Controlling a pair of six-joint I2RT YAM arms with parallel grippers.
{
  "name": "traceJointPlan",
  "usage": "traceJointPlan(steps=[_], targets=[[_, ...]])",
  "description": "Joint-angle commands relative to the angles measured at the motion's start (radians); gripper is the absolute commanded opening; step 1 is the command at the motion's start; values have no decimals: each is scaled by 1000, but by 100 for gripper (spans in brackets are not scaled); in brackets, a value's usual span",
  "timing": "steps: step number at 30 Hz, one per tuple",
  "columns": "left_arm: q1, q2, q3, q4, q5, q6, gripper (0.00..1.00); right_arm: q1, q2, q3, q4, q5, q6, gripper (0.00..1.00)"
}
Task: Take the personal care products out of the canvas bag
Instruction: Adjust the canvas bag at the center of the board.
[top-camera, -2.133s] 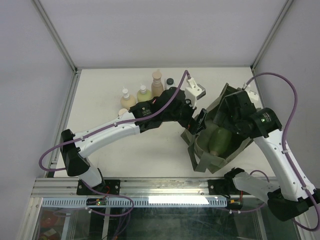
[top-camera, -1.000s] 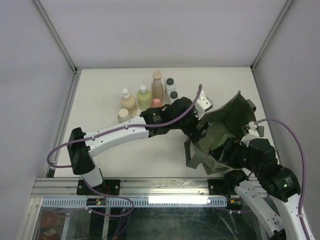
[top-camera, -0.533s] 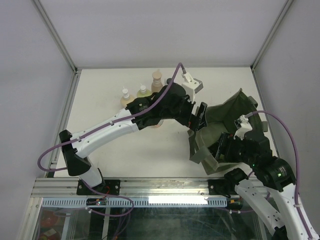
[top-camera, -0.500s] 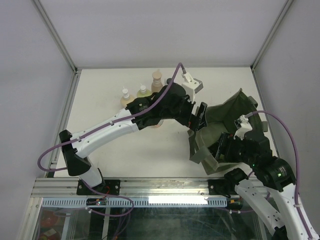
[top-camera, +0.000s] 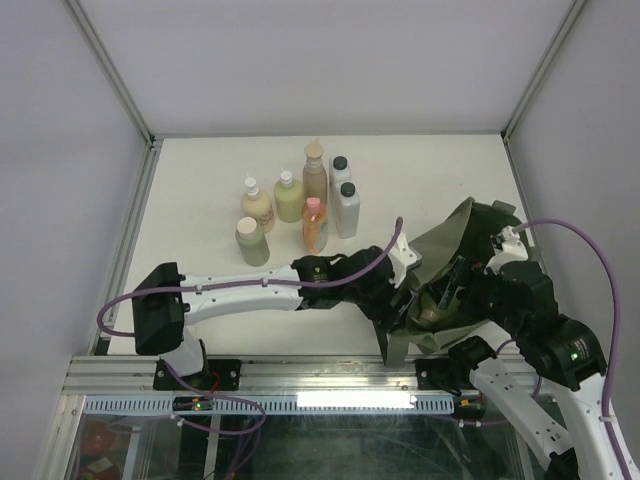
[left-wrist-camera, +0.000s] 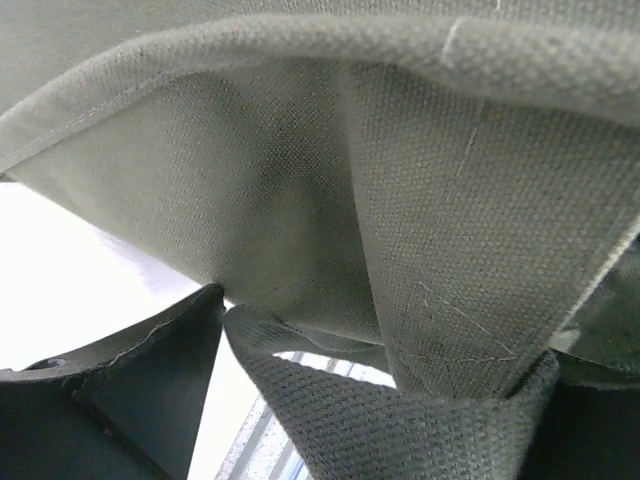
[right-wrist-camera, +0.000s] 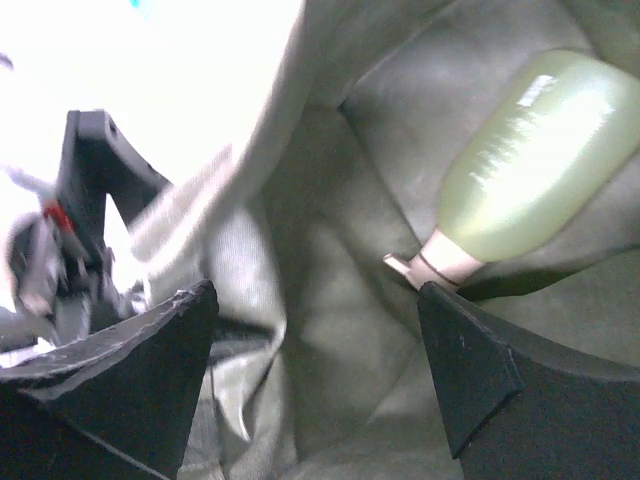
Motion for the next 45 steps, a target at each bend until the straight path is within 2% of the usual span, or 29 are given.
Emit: traceJointPlan(steps=[1, 5, 8, 12, 17, 22, 24, 25, 29, 34, 40, 45], targets=[[-47, -59, -143, 150, -112, 70, 75, -1, -27, 24, 3, 175, 80, 85], [-54, -19, -167, 175, -213, 63, 71, 0, 26, 30, -128, 260, 165, 82], [-55, 17, -161, 186, -228, 52, 63, -1, 81, 27, -211, 272, 162, 79], [-54, 17, -202, 244, -245, 50, 56, 0, 146, 32, -326, 375, 220, 74], [-23, -23, -234, 286, -248, 73, 44, 0, 220, 21, -264, 325, 275, 71], [97, -38, -141, 269, -172, 118, 19, -2, 336, -3, -170, 243, 329, 73], [148, -32, -77, 250, -137, 130, 4, -4, 397, 14, -143, 233, 319, 76], [166, -29, -42, 238, -136, 140, 0, -5, 426, 25, -135, 242, 310, 77], [193, -15, 79, 236, -131, 210, 0, -22, 540, 104, -117, 278, 268, 83], [214, 56, 277, 235, -20, 226, 0, -80, 599, 190, -88, 252, 187, 84], [214, 138, 393, 309, 199, 198, 0, -143, 557, 236, -96, 270, 102, 84], [215, 158, 427, 387, 215, 250, 0, -147, 478, 236, -15, 231, 29, 85]])
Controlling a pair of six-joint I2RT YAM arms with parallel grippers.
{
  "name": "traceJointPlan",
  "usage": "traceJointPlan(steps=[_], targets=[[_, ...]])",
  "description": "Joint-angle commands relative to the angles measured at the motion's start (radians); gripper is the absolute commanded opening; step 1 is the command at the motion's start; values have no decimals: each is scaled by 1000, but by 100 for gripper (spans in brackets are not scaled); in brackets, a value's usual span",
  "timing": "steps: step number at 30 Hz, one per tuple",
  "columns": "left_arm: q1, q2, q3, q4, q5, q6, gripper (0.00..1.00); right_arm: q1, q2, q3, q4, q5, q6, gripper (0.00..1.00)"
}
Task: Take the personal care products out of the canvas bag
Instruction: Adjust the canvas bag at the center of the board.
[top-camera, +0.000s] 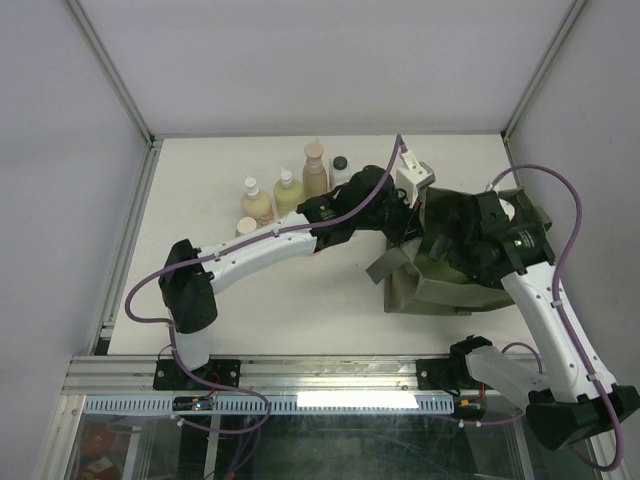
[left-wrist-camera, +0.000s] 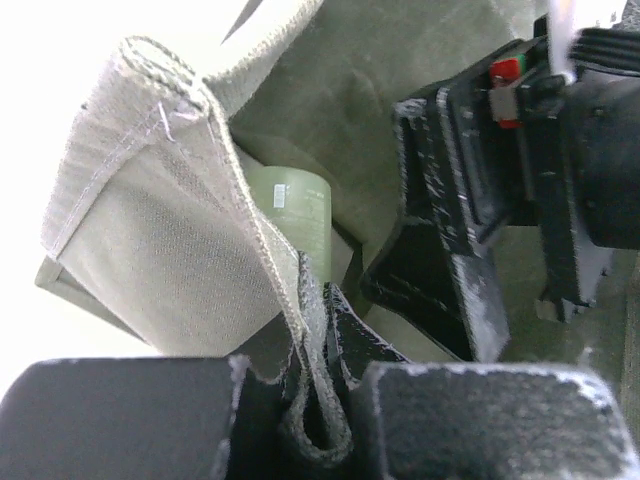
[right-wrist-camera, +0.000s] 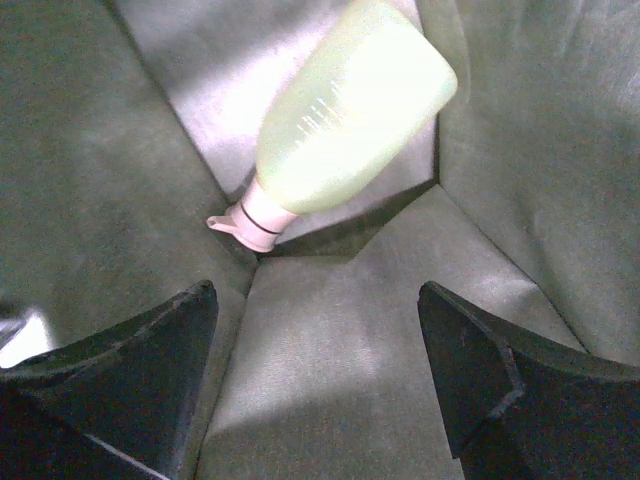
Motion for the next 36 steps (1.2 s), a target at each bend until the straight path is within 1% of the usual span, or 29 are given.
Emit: traceJointPlan(steps=[1, 3, 6, 10, 13, 17, 21, 23, 26, 29, 31, 34, 36], targets=[[7, -23, 94, 226, 62, 96, 0, -5, -69, 42, 81, 2, -72, 85], [7, -16, 115, 252, 25, 142, 0, -5, -81, 35, 89, 11, -76, 85], [11, 16, 190, 255, -36, 200, 0, -5, -91, 36, 87, 21, -78, 85], [14, 69, 335, 252, -52, 235, 0, -6, -112, 38, 84, 26, -83, 85], [14, 82, 370, 275, -63, 236, 0, -6, -137, 35, 53, 28, -84, 85], [14, 57, 301, 356, -44, 239, 0, -7, -193, -5, 16, 25, -51, 85], [14, 26, 198, 473, -4, 255, 0, -7, -247, -87, 31, 12, 76, 85], [14, 5, 123, 566, 17, 264, 0, -7, -272, -131, 53, 23, 131, 85], [14, -16, 62, 624, 29, 260, 0, -7, -306, -174, 95, 117, 210, 85], [12, -27, 41, 629, 55, 247, 0, -7, -320, -205, 136, 206, 331, 82], [11, -33, 20, 630, 79, 234, 0, -7, -302, -229, 209, 220, 353, 81], [7, -49, -10, 629, 85, 232, 0, -10, -231, -209, 244, 276, 375, 81], [6, -59, -28, 630, 89, 233, 0, -29, -171, -200, 263, 284, 365, 82]])
